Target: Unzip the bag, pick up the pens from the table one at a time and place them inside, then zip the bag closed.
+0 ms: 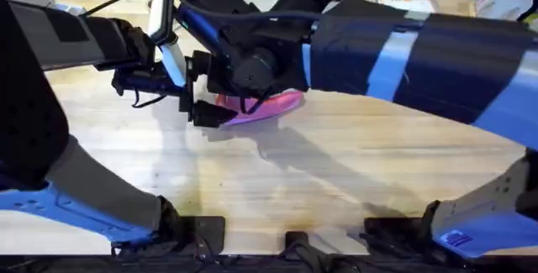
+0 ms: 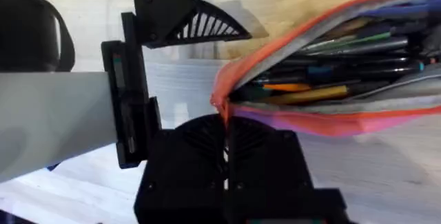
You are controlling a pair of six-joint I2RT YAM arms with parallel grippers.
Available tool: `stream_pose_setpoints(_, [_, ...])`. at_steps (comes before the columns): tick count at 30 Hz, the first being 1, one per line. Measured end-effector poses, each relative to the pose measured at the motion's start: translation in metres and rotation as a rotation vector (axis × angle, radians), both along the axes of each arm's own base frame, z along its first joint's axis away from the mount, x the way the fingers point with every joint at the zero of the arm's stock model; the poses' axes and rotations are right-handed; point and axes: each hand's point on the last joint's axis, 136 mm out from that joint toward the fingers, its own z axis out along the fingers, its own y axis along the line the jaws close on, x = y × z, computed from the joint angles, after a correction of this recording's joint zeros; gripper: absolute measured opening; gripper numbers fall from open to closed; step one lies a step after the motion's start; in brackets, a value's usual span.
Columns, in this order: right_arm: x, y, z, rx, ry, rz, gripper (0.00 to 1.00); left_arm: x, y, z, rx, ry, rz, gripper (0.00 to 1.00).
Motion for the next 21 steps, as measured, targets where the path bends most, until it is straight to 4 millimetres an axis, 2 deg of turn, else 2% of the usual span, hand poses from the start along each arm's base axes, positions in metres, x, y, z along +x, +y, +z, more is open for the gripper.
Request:
stream_pose_setpoints(3, [0.0,0.0,-0.0001,0.0,0.0,0.0,0.031,-0.0004,0.0003,-0.0006,0.003,0.006,0.001,0.96])
stream_pose_setpoints(8, [0.0,0.0,0.0,0.0,0.0,0.0,0.031,-0.0013,0.0001,-0.0006,0.001,0.018,0.005,0.729])
stream_pose_setpoints(10, [0.0,0.0,0.0,0.0,0.0,0.0,0.031,-0.0011,-0.0001,-0.0001,-0.002,0.019,0.006,0.585])
stream_pose_setpoints(11, [0.0001,0.0,0.0001,0.0,0.0,0.0,0.031,-0.0011,-0.0001,-0.0002,-0.002,0.02,0.007,0.488])
stream_pose_setpoints(12, [0.0001,0.0001,0.0001,0.0,-0.001,0.0,0.031,-0.0011,-0.0001,-0.0002,-0.002,0.021,0.007,0.347])
stream_pose_setpoints(15, [0.0013,-0.0001,0.0005,0.002,-0.003,-0.003,0.031,-0.0012,-0.0002,-0.0002,-0.003,0.023,0.009,0.103])
stream_pose_setpoints(17, [0.003,-0.0015,0.0005,0.002,-0.003,-0.007,0.031,-0.0012,-0.0006,0.0002,-0.006,0.023,0.008,0.053])
stream_pose_setpoints(21, [0.0081,-0.0066,0.0,0.0,0.0,-0.022,0.031,-0.0011,-0.0007,0.0003,-0.007,0.023,0.008,0.05])
